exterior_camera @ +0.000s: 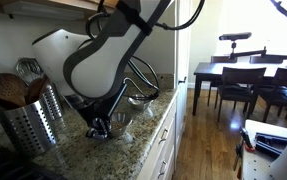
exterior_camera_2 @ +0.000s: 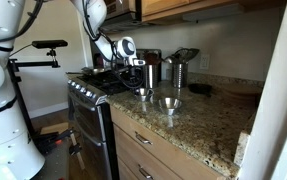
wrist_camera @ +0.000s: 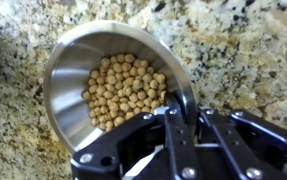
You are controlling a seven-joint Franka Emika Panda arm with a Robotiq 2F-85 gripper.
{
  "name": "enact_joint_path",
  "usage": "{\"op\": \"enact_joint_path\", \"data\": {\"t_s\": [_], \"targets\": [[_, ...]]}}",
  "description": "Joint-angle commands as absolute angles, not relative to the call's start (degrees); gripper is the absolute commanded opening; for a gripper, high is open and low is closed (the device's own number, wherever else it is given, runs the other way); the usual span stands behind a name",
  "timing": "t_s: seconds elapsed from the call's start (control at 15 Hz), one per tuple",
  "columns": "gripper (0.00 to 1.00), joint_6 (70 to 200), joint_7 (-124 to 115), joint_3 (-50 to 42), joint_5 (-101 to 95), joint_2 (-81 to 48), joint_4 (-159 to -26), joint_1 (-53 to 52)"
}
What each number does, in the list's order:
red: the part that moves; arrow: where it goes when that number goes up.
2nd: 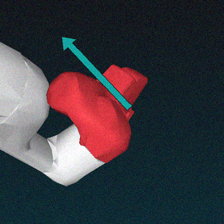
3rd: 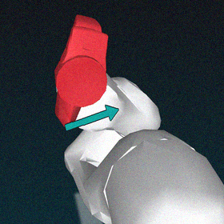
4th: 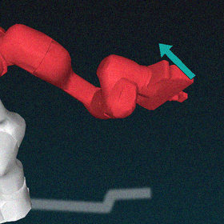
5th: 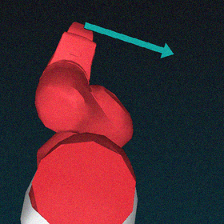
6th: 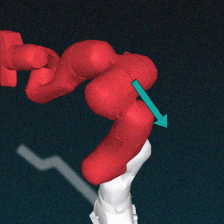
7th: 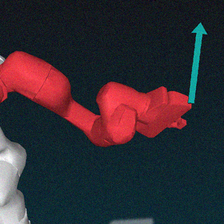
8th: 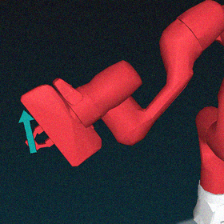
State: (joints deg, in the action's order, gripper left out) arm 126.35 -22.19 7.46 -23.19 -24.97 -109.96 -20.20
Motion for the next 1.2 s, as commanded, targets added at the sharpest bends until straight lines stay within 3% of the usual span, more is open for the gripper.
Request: {"op": "enact_joint_path", "data": {"t_s": [0.0, 1.13], "targets": [[0.08, 126.1, -21.7, 6.9, -22.7, -23.8, -110.6, -20.6], [0.08, 123.3, -23.6, 6.8, -24.7, -19.2, -110.6, -21.9]]}}
